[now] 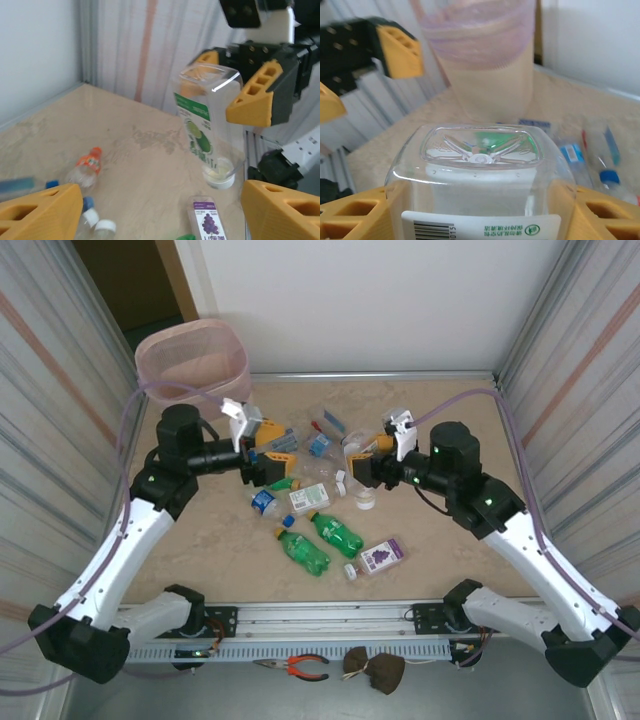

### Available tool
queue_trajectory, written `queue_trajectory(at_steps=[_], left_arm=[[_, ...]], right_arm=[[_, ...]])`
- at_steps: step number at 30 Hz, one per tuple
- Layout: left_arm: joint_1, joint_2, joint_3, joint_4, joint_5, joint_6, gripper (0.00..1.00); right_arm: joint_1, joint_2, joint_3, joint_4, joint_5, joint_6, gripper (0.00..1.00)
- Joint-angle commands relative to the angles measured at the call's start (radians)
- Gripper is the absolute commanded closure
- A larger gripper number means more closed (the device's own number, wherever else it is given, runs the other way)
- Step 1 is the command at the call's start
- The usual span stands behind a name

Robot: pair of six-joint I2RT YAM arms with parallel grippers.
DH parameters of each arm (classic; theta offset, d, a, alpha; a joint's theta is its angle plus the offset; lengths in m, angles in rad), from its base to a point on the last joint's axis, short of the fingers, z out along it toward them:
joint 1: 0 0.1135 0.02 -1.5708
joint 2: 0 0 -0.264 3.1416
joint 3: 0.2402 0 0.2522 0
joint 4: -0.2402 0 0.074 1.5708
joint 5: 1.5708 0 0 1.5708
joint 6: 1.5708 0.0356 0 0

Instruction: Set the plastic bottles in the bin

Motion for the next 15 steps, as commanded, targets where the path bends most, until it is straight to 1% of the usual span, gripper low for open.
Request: queue_trajectory(at_steps=[1, 6, 9, 15], left_arm=[[-0.075, 0.009, 0.057, -0.020, -0.037, 0.075, 0.15], [-0.172, 0.032, 0.109, -0.004, -0.034, 0.078, 0.12], [-0.232, 0.041, 0.137, -0.006, -0.036, 0.090, 0.10], [-0.341, 0.061, 0.181, -0.007, -0.032, 0.124, 0.06]], right_arm=[[0.018, -0.042, 0.010, 0.095, -0.127, -0.045, 0.40], [0.052, -0.078, 0.021, 0.142, -0.215, -0.083, 0.40], [0.078, -0.095, 0.015, 0.187, -0.235, -0.105, 0.40], [0.119, -0.112, 0.016, 0.242, -0.226, -0.134, 0.41]])
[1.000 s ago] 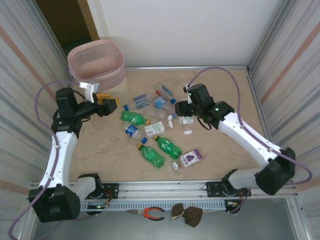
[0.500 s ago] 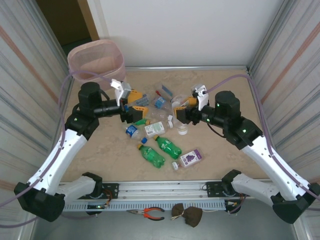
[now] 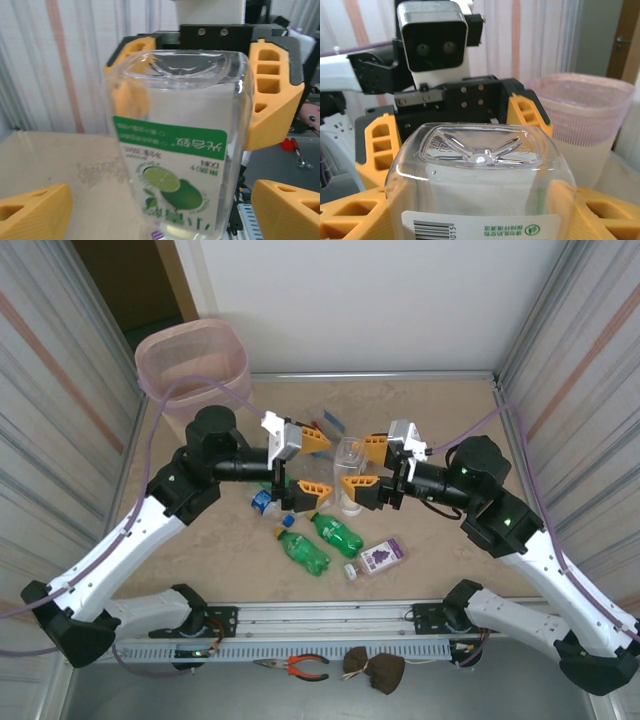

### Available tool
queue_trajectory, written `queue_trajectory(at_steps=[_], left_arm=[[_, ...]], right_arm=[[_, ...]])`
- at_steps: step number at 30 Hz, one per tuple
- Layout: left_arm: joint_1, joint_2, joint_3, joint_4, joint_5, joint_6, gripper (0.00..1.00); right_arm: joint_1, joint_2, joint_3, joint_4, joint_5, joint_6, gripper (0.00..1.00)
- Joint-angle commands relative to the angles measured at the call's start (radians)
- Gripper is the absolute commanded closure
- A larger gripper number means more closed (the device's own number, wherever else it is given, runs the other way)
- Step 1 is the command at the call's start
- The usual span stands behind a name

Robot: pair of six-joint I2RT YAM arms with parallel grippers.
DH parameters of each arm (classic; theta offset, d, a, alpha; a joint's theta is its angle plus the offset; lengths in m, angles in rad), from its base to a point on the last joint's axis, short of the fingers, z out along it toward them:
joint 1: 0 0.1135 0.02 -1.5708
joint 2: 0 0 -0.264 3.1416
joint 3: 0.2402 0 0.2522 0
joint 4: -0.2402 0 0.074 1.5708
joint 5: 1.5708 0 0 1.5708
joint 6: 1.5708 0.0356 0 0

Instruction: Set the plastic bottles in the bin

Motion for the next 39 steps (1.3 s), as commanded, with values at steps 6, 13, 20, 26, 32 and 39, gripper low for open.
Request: queue_trajectory(at_steps=[6, 13, 20, 26, 32, 39], left_arm=[[-0.097, 0.037, 0.052, 0.043, 0.005, 0.038, 0.07], [-0.141, 0.072, 0.043, 0.080, -0.020, 0.045, 0.12], [-0.146, 0.076, 0.041, 0.098, -0.007, 0.045, 0.20], [-0.145, 0.056, 0.024, 0.125, -0.007, 0.046, 0.26], [-0.145, 0.039, 0.009, 0.134, -0.012, 0.051, 0.32], [-0.146, 0.014, -0.005, 0.120, -0.082, 0.076, 0.37]], right_arm=[[0.032, -0.022, 0.022, 0.108, -0.031, -0.038, 0.41], [0.043, -0.031, 0.022, 0.152, -0.035, -0.020, 0.41], [0.048, -0.029, 0.029, 0.160, -0.031, -0.015, 0.41], [0.054, -0.028, 0.026, 0.158, -0.030, -0.015, 0.41], [0.066, -0.028, 0.018, 0.163, -0.018, -0.015, 0.41], [0.071, -0.037, 0.016, 0.130, 0.008, -0.019, 0.29]])
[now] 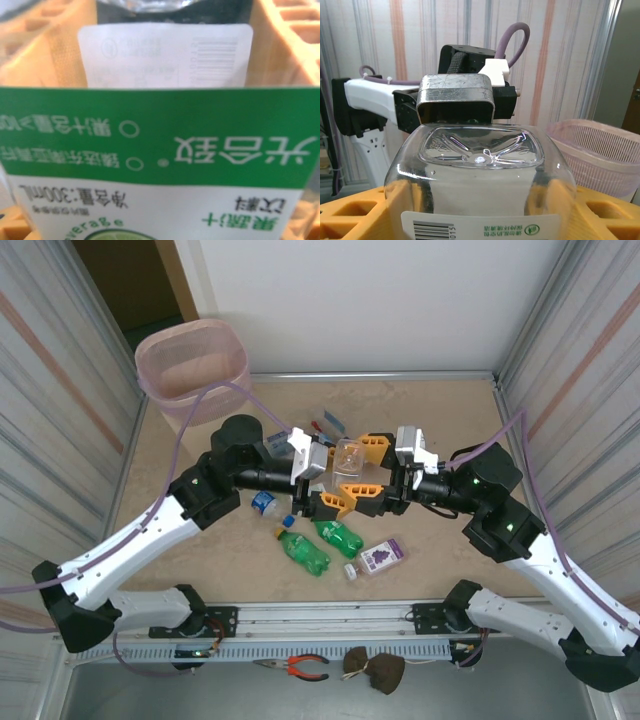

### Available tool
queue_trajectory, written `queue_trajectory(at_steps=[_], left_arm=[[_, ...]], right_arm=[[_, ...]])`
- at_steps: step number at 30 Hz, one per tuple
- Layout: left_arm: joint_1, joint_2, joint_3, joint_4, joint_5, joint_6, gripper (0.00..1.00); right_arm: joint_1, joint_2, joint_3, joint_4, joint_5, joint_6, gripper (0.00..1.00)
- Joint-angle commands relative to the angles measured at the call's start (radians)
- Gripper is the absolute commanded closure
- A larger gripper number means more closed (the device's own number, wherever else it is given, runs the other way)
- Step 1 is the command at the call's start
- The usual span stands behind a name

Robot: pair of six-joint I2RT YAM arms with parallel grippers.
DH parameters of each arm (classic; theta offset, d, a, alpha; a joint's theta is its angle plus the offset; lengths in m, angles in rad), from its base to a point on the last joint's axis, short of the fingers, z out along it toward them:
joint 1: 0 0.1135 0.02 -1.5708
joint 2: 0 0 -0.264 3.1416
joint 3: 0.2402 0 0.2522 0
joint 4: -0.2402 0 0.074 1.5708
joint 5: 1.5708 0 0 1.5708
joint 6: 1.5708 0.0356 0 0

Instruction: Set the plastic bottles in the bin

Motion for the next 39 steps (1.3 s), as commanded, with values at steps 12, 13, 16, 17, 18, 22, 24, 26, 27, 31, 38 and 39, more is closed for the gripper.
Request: queue_trajectory(at_steps=[12, 13, 16, 17, 18, 22, 24, 26, 27, 31, 38, 39], left_arm=[[0.024, -0.065, 0.038, -0.189, -0.396, 0.132, 0.38], [0.037, -0.062, 0.050, -0.218, -0.428, 0.137, 0.38], [0.098, -0.053, 0.085, -0.293, -0.488, 0.150, 0.38], [0.126, -0.047, 0.103, -0.324, -0.503, 0.156, 0.38], [0.154, -0.042, 0.119, -0.348, -0.514, 0.161, 0.38], [0.293, -0.009, 0.178, -0.419, -0.554, 0.192, 0.38], [0.338, 0.017, 0.214, -0.452, -0.617, 0.229, 0.38], [0.387, 0.060, 0.270, -0.489, -0.666, 0.272, 0.38], [0.411, 0.080, 0.294, -0.500, -0.675, 0.284, 0.38], [0.530, 0.189, 0.426, -0.554, -0.682, 0.316, 0.38], [0.686, 0.363, 0.619, -0.574, -0.684, 0.273, 0.40], [0.714, 0.388, 0.648, -0.574, -0.670, 0.242, 0.40]], right_arm=[[0.005, -0.128, -0.012, -0.179, 0.234, -0.010, 0.17], [0.005, -0.139, -0.018, -0.185, 0.249, -0.009, 0.17], [0.007, -0.158, -0.021, -0.201, 0.280, -0.012, 0.16], [0.005, -0.161, -0.018, -0.210, 0.289, -0.012, 0.16], [0.005, -0.163, -0.014, -0.217, 0.293, -0.016, 0.16], [0.004, -0.168, -0.008, -0.234, 0.302, -0.025, 0.16], [0.005, -0.168, -0.010, -0.237, 0.299, -0.025, 0.16], [0.005, -0.162, -0.010, -0.235, 0.294, -0.021, 0.16], [0.005, -0.158, -0.010, -0.235, 0.291, -0.019, 0.16], [0.006, -0.137, -0.007, -0.230, 0.270, -0.011, 0.17], [0.006, -0.100, 0.006, -0.209, 0.240, -0.002, 0.18], [0.005, -0.099, 0.010, -0.210, 0.236, -0.001, 0.19]])
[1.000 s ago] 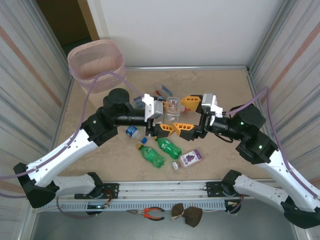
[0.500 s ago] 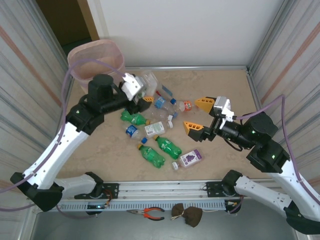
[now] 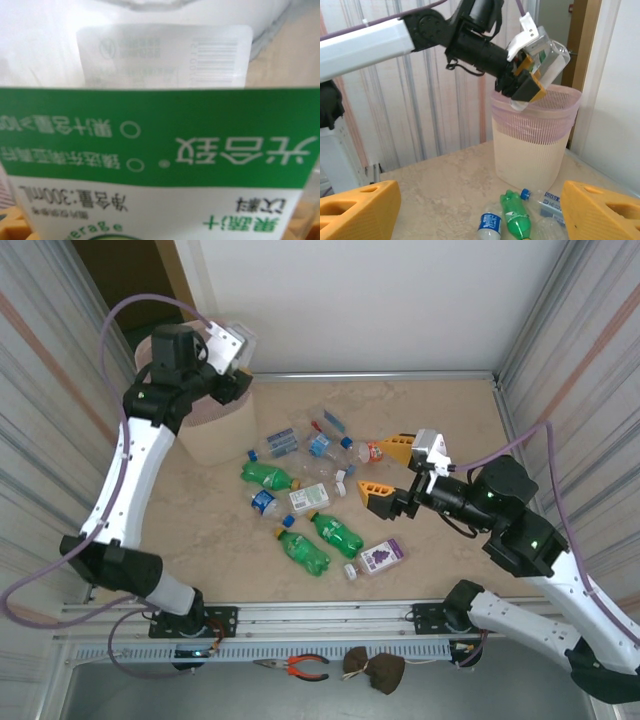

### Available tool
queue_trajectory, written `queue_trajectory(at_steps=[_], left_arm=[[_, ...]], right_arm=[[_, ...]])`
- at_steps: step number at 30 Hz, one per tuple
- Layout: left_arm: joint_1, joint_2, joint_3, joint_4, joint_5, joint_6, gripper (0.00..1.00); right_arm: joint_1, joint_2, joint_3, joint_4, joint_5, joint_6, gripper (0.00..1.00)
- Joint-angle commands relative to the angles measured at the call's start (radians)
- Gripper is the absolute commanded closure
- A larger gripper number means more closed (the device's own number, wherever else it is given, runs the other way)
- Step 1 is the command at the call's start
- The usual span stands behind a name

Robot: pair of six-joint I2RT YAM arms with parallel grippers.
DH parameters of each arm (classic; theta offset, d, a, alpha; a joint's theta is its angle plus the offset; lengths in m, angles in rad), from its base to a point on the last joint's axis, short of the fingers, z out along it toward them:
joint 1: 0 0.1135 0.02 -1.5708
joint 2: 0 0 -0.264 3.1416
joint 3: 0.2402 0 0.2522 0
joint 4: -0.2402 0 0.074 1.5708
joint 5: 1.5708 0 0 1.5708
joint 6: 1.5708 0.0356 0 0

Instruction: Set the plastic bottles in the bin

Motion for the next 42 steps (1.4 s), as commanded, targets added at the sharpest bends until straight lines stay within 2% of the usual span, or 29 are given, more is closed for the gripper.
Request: queue_trajectory(at_steps=[1, 6, 12, 15, 18, 22, 31, 34, 38, 42], left_arm=[[0.080, 0.056, 0.103, -0.014, 0.021, -0.072, 0.40], [0.170, 0.165, 0.192, -0.012, 0.079, -0.170, 0.41], [0.225, 0.296, 0.297, -0.076, 0.124, -0.232, 0.41], [0.233, 0.353, 0.340, -0.127, 0.155, -0.201, 0.41], [0.234, 0.392, 0.345, -0.166, 0.196, -0.116, 0.41], [0.236, 0.436, 0.343, -0.217, 0.173, -0.042, 0.42], [0.236, 0.498, 0.333, -0.353, 0.206, 0.075, 0.43], [0.235, 0.512, 0.332, -0.407, 0.211, 0.112, 0.40], [0.233, 0.523, 0.321, -0.434, 0.216, 0.133, 0.33], [0.234, 0.535, 0.322, -0.436, 0.218, 0.130, 0.28]], right_arm=[[0.006, 0.002, 0.020, 0.015, -0.028, 0.003, 0.19], [0.006, -0.014, 0.011, 0.002, -0.016, 0.008, 0.19], [0.006, -0.039, -0.011, 0.009, 0.000, 0.027, 0.20], [0.006, -0.046, -0.008, -0.002, 0.006, 0.025, 0.20], [0.005, -0.053, -0.004, -0.012, 0.010, 0.019, 0.20], [0.006, -0.062, -0.010, -0.014, 0.006, 0.011, 0.20], [0.006, -0.029, -0.012, 0.009, 0.009, -0.004, 0.19], [0.005, 0.011, 0.015, -0.004, -0.022, -0.024, 0.18], [0.006, 0.071, 0.059, -0.031, -0.048, -0.033, 0.18], [0.006, 0.100, 0.074, -0.034, -0.034, -0.031, 0.19]])
